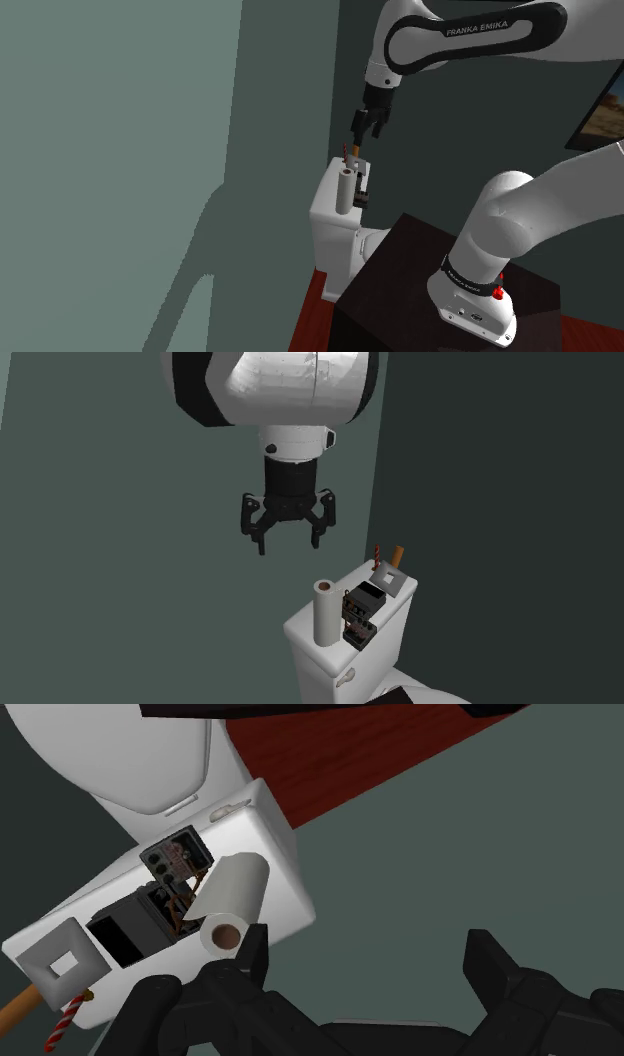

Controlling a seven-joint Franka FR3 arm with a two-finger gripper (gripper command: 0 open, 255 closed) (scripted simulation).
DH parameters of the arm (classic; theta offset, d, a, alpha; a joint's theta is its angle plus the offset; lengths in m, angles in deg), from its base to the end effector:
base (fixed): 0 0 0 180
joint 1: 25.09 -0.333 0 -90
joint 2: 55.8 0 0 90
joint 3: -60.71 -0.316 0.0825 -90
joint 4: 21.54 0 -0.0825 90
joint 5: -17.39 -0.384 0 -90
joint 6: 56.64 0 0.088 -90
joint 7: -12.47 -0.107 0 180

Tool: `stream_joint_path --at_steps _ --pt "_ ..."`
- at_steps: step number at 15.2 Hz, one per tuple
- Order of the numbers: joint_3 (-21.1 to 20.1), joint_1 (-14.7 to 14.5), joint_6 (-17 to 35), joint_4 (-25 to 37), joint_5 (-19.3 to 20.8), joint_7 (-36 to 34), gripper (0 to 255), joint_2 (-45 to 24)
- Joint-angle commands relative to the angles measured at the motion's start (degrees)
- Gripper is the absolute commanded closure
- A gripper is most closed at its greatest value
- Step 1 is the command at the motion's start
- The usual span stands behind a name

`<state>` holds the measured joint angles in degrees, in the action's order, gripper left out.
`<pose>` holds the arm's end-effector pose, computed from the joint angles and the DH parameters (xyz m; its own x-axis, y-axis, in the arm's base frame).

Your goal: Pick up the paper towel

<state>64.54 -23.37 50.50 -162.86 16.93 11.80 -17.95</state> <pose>0.3570 -0.0368 0.5223 0.9931 -0.0991 0.0622 -0.0961 -0.9941 -0.0495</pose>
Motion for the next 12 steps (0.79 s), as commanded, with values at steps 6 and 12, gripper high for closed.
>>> stream_joint_path --at_steps 6,12 --pt "3.11 1.16 12.97 -2.16 2.80 5.00 0 -10.88" --pt "5.74 1.90 23.30 -0.37 4.08 9.20 0 -22.97"
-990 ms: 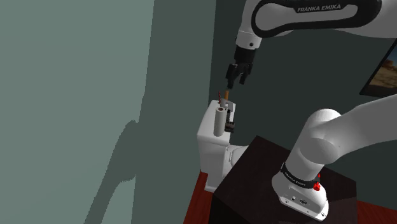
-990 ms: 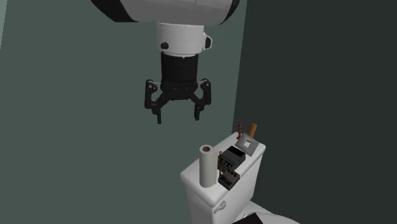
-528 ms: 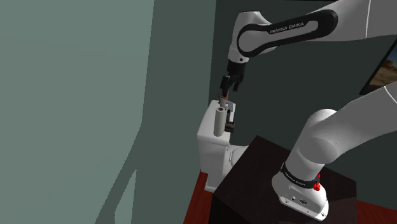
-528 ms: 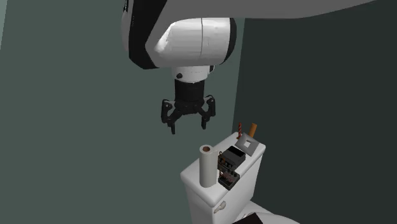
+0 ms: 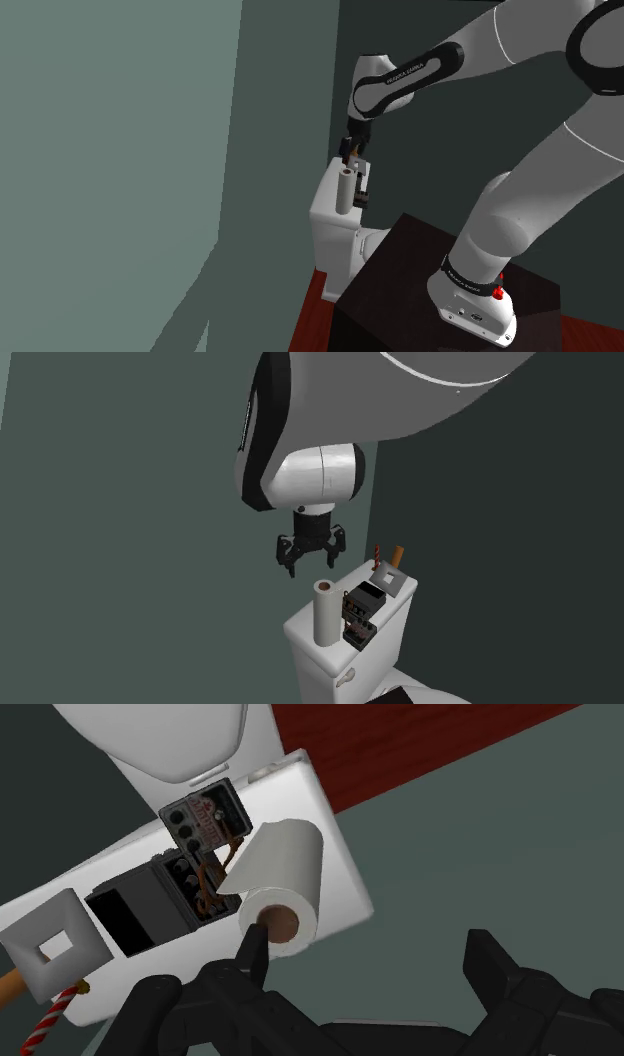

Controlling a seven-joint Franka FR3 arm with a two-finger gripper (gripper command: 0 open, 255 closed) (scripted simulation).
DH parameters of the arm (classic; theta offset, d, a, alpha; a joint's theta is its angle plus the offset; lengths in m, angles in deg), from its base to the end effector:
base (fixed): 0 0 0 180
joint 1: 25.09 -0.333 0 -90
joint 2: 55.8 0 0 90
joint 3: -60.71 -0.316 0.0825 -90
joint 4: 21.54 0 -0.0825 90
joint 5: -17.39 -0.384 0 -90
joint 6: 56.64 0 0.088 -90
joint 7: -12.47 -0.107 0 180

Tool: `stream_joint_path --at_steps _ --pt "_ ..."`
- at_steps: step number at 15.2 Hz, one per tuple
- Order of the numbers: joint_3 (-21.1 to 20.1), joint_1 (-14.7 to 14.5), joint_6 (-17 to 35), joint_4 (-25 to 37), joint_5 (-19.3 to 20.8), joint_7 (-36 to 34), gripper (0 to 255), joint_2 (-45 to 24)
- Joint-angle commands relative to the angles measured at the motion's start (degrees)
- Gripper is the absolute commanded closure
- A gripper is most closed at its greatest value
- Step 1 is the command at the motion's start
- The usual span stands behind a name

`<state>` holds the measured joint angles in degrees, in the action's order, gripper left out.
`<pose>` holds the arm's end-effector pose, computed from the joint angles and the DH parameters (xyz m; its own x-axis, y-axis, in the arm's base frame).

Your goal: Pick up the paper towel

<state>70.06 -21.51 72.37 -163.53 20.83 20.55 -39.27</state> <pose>0.4329 -0.1013 0.4008 0.9974 -0.0425 0.0581 -0.0432 -0.9990 0.0108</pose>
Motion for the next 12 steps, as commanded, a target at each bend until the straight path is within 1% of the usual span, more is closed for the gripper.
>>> stream_joint_path --at_steps 1,8,9,12 --pt "0.62 0.15 3.02 0.89 0.24 1.18 0 -3.81" --pt "2.72 1.15 12.52 7.18 -0.81 6.62 0 -19.47" --pt "2.81 1.32 13.26 7.97 -1.02 7.16 0 -20.99" --pt "2.69 1.43 15.55 7.46 -1.51 7.44 0 -22.80"
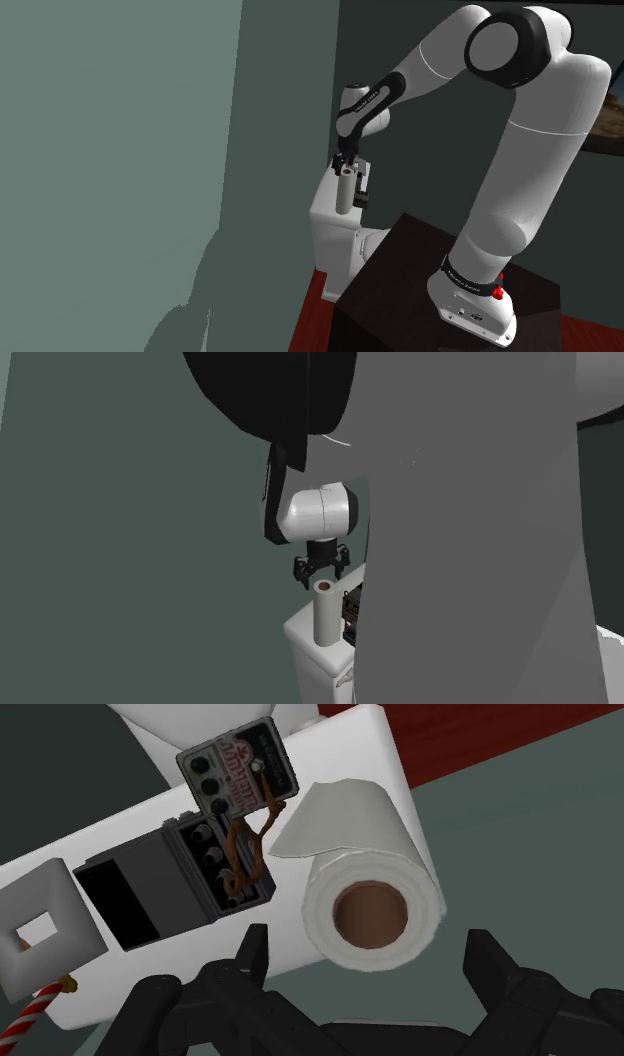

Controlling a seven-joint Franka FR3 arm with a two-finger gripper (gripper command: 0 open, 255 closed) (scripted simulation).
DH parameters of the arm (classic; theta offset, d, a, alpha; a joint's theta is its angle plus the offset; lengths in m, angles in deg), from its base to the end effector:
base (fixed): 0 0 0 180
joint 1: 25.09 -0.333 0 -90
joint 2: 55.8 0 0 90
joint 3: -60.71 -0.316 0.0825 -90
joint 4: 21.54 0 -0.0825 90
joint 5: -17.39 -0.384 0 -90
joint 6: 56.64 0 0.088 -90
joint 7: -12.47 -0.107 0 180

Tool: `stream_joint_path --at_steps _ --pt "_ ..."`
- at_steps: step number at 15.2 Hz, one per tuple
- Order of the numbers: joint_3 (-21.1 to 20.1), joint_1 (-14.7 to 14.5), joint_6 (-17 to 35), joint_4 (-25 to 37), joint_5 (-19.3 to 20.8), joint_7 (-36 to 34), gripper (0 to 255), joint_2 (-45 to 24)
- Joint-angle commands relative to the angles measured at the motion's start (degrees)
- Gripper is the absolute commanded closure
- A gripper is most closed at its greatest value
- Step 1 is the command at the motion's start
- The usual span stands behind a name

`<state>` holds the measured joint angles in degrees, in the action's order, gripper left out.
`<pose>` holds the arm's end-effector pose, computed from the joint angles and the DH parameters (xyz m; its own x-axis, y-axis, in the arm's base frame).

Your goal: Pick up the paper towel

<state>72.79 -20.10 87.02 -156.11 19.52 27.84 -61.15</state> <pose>0.4941 -0.1516 0.2993 0.9986 0.0026 0.0524 -0.0005 -0.9982 0.0595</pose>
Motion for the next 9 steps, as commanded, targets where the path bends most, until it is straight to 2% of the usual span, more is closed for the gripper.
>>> stream_joint_path --at_steps 1,6,7,9 --pt "-0.08 0.05 1.65 -0.10 -0.39 0.25 0 -1.54" --pt "-0.27 0.20 4.34 -0.52 -1.08 0.65 0 -3.85" --pt "-0.27 0.23 4.43 -0.47 -1.14 0.73 255 -3.99" --pt "-0.26 0.24 4.39 -0.45 -1.14 0.75 255 -3.96"
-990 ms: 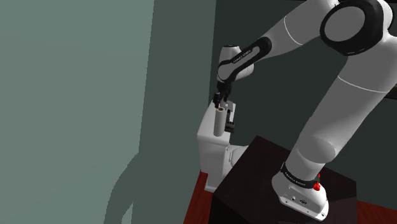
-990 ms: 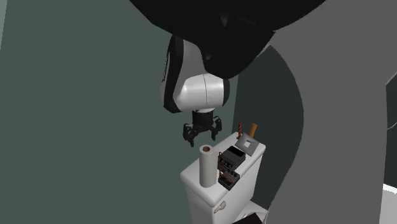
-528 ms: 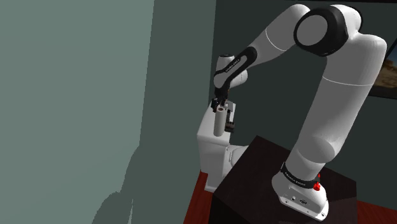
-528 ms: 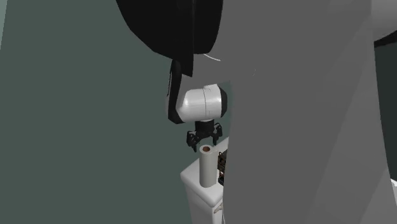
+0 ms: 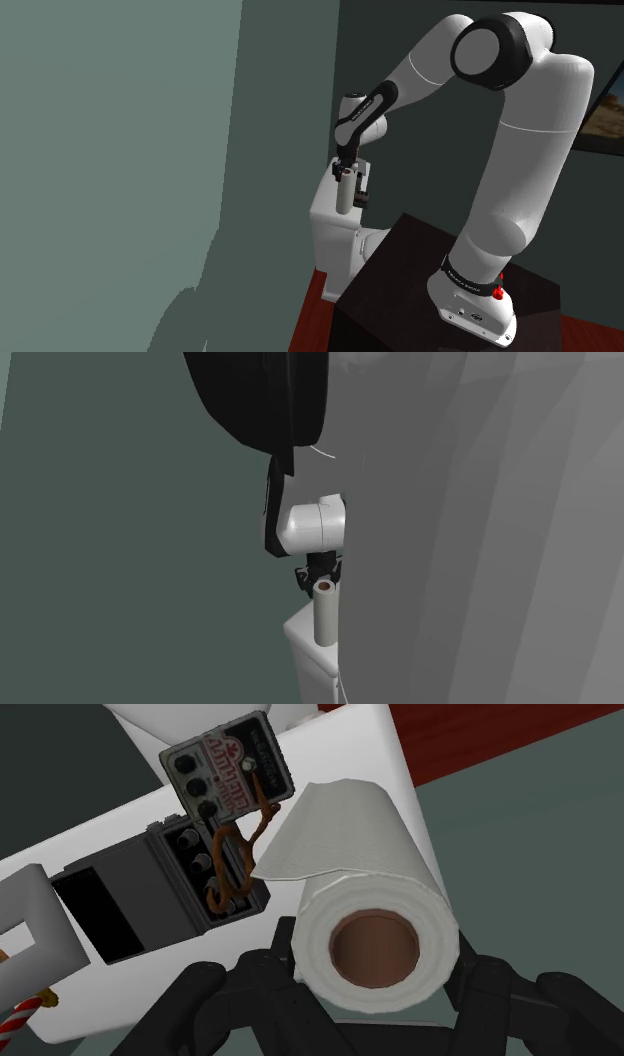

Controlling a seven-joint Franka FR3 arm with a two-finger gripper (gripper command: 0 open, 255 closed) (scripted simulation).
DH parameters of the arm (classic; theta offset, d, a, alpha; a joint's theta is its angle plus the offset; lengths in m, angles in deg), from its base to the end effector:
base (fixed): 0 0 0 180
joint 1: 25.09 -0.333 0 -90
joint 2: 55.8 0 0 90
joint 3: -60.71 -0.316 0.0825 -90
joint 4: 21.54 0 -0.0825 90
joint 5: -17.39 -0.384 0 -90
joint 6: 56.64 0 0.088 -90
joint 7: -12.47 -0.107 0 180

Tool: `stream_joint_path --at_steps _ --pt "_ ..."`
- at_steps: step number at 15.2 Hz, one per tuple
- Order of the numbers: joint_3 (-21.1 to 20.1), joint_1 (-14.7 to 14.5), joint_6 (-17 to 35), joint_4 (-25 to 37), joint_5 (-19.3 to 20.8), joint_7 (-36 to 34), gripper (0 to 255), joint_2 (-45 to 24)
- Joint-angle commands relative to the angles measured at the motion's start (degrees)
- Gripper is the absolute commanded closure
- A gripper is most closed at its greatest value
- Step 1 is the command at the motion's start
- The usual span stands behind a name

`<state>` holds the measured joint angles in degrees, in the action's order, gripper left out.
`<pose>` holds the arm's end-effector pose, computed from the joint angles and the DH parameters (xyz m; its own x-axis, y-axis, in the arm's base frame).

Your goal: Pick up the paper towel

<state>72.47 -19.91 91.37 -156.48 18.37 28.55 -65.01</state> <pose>0.4964 -0.1516 0.2697 0.9984 0.0046 0.0555 0.0012 -0.9982 0.0604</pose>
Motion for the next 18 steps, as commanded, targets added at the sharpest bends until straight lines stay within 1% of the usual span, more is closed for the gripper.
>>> stream_joint_path --at_steps 1,7,18 --pt "0.04 0.04 0.03 -0.03 0.00 0.02 255 -0.14" --pt "0.04 0.01 -0.02 -0.14 0.06 -0.06 255 0.01" --pt "0.41 -0.32 -8.38 1.65 1.93 -1.12 255 6.70"
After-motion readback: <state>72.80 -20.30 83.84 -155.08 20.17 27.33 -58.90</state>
